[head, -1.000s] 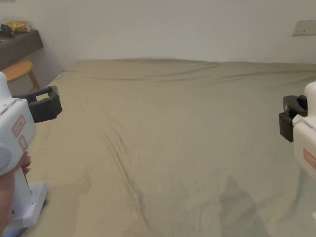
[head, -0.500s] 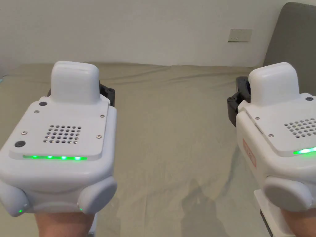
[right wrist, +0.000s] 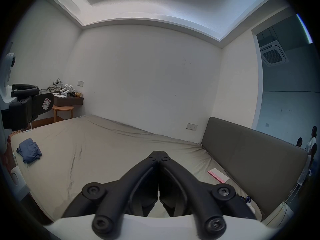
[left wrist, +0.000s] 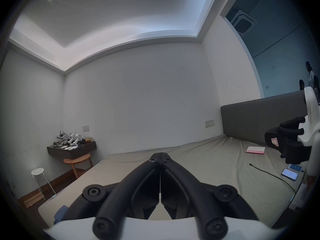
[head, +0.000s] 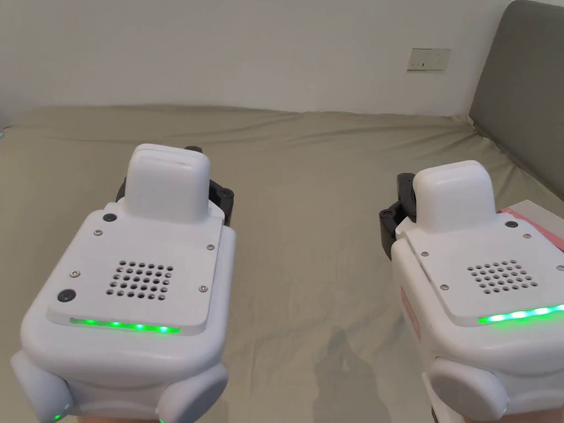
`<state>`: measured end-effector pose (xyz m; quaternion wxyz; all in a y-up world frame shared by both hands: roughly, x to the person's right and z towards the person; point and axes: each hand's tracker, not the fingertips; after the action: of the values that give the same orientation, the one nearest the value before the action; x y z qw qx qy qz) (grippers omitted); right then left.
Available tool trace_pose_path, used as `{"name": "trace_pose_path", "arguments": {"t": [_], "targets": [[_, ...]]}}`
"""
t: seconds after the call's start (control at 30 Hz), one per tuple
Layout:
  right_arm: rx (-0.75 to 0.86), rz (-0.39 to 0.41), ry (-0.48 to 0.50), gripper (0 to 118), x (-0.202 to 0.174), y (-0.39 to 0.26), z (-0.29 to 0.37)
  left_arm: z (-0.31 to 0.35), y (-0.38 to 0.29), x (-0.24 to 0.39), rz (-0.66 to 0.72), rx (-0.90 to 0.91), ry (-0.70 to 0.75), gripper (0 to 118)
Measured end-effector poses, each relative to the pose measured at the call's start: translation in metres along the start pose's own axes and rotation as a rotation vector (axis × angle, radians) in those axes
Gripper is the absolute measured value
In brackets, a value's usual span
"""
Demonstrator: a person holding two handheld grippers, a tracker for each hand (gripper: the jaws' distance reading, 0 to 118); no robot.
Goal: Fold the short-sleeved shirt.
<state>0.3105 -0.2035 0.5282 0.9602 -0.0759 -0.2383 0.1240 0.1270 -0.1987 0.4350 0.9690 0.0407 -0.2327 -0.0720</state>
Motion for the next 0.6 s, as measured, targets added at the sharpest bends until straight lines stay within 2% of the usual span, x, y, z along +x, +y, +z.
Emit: {"name": "trace_pose_path", "arguments": {"t": [0.6], "targets": [[0.013, 0.004, -0.005, 2, -0.0024, -0.0006, 0.0011, -0.0011, -0.0037, -0.0058, 0.003, -0.001, 0.027, 0]]}}
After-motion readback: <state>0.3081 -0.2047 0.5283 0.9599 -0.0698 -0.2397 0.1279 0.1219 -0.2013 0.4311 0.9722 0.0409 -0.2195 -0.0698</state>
